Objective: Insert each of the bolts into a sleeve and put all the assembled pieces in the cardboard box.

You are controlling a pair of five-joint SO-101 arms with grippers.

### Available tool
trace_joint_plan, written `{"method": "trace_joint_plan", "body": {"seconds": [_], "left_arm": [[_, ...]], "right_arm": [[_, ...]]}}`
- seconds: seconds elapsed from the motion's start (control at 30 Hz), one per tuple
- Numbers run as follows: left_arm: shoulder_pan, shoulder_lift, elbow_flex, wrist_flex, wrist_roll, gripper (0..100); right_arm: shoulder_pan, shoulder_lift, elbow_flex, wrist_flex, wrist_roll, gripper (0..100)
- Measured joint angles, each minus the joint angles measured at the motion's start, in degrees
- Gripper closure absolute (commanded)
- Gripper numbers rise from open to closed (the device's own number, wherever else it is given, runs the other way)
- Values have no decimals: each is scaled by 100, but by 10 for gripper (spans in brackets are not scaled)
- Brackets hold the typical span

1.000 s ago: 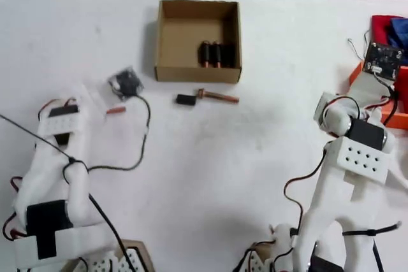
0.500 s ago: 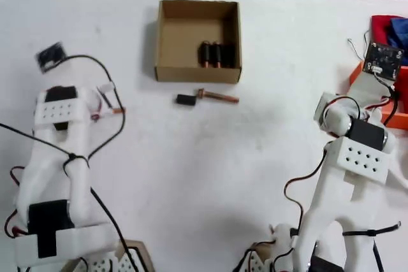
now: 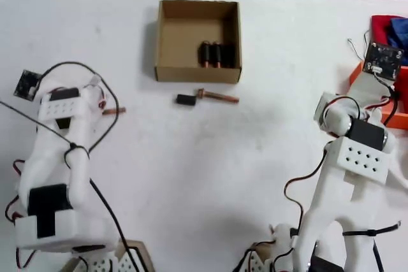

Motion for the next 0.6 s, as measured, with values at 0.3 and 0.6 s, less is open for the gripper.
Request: {"method": "trace_joint_plan", "body": {"seconds": [0.3,0.6], "left_arm": [[0,826,-193,-404,53,890],[9,1363,-756,-369,70,890]], "right_arm": [[0,0,0,0,0,977],[0,0,0,0,0,977]]}}
